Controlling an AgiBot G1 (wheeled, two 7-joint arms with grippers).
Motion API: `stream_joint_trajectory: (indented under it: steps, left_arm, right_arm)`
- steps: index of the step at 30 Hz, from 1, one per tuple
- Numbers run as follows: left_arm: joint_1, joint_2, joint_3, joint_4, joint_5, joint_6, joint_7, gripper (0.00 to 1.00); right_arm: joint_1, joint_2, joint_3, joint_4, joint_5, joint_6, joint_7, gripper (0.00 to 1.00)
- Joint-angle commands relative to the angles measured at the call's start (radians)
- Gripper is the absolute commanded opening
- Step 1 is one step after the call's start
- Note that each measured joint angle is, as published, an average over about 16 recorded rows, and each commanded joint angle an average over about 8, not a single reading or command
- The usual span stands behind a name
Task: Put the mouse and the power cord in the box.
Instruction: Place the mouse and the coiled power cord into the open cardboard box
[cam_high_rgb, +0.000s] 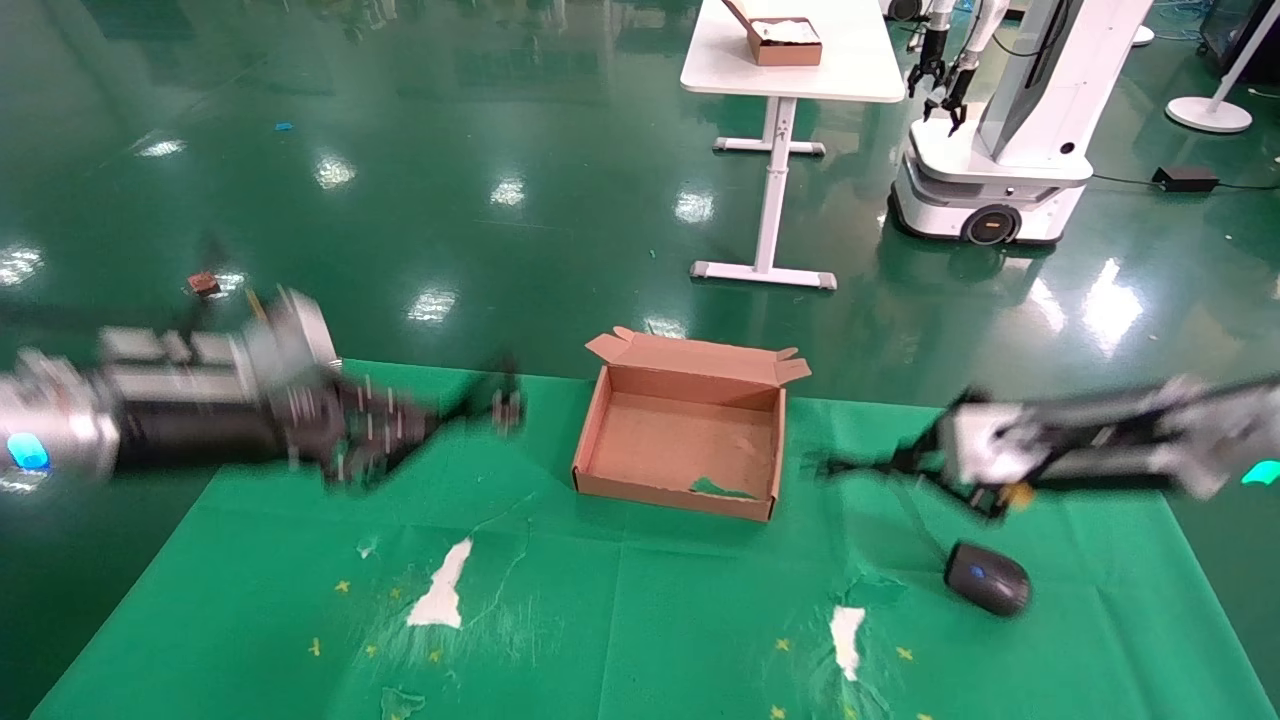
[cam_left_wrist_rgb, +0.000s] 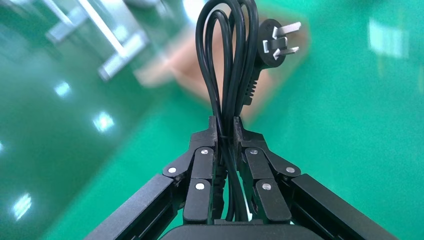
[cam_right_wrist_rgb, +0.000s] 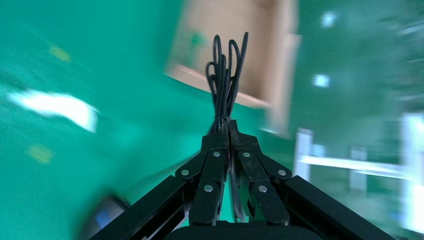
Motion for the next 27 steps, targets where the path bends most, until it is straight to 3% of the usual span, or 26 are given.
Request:
stream_joint_trajectory:
  steps: [1, 5, 10, 13, 20, 23, 27]
  left_arm:
    - [-0.037, -0.014, -0.033, 0.014, -0.047, 0.029, -0.049, 0.00]
    - [-0.091, 0.013, -0.071, 0.006, -0.102, 0.003, -0.103, 0.00]
    - [-0.132, 0.078, -0.098, -0.020, -0.142, -0.091, -0.119, 0.00]
    - [-0.142, 0.119, -0.101, -0.036, -0.147, -0.169, -0.102, 0.00]
    - [-0.143, 0.180, -0.087, -0.053, -0.126, -0.336, -0.043, 0.00]
    - [-0.132, 0.192, -0.081, -0.047, -0.116, -0.389, -0.024, 0.00]
    - [-0.110, 0.195, -0.074, -0.038, -0.106, -0.404, -0.013, 0.00]
  right_arm:
    - [0.053, 0.028, -0.002, 0.034, -0.008, -0.014, 0.007, 0.00]
    - [0.121, 0.009, 0.005, 0.076, -0.002, -0.010, 0.006, 0.00]
    - [0.129, -0.092, 0.027, 0.054, 0.034, 0.045, -0.037, 0.00]
    - [0.103, -0.178, 0.034, 0.010, 0.043, 0.137, -0.078, 0.00]
    - [-0.012, -0.337, 0.045, -0.095, 0.052, 0.437, -0.133, 0.00]
    - [-0.077, -0.360, 0.052, -0.107, 0.067, 0.500, -0.139, 0.00]
    - [-0.149, -0.365, 0.054, -0.092, 0.085, 0.517, -0.142, 0.00]
